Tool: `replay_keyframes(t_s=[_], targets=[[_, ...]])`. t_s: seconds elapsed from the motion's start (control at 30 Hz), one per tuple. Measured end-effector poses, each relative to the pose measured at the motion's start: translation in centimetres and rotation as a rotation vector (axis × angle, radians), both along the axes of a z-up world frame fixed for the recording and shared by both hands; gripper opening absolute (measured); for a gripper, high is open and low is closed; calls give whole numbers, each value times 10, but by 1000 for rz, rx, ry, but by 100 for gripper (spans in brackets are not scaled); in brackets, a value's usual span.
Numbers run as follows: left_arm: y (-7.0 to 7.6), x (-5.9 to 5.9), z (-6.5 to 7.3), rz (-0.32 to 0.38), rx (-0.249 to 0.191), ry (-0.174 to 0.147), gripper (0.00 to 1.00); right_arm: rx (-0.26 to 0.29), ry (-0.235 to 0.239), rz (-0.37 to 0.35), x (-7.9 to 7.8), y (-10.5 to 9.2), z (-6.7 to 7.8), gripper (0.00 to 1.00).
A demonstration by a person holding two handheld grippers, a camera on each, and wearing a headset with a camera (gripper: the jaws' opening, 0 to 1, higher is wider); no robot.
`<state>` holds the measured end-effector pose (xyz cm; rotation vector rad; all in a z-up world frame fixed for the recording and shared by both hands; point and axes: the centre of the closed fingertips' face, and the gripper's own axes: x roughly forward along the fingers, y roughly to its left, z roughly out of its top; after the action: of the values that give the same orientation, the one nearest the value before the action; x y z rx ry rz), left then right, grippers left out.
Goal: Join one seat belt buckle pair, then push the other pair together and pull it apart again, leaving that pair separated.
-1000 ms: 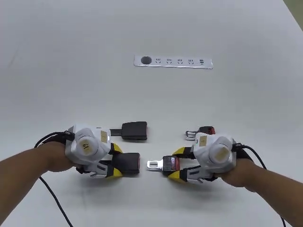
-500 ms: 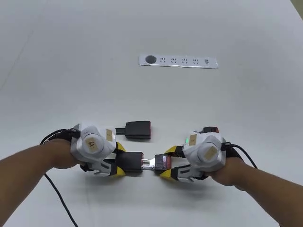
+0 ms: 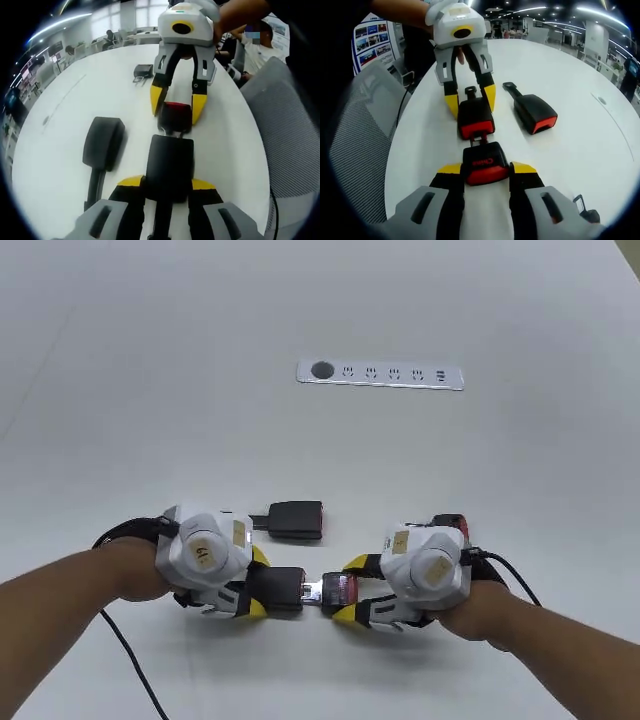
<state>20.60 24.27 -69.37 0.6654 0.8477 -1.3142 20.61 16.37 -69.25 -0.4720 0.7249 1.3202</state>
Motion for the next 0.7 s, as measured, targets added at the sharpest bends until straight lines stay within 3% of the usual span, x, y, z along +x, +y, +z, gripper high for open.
replay_keyframes(t_s=[0.7], targets=[[2, -2, -3, -88, 52, 2, 33, -12, 1, -7, 1, 22, -2, 33]])
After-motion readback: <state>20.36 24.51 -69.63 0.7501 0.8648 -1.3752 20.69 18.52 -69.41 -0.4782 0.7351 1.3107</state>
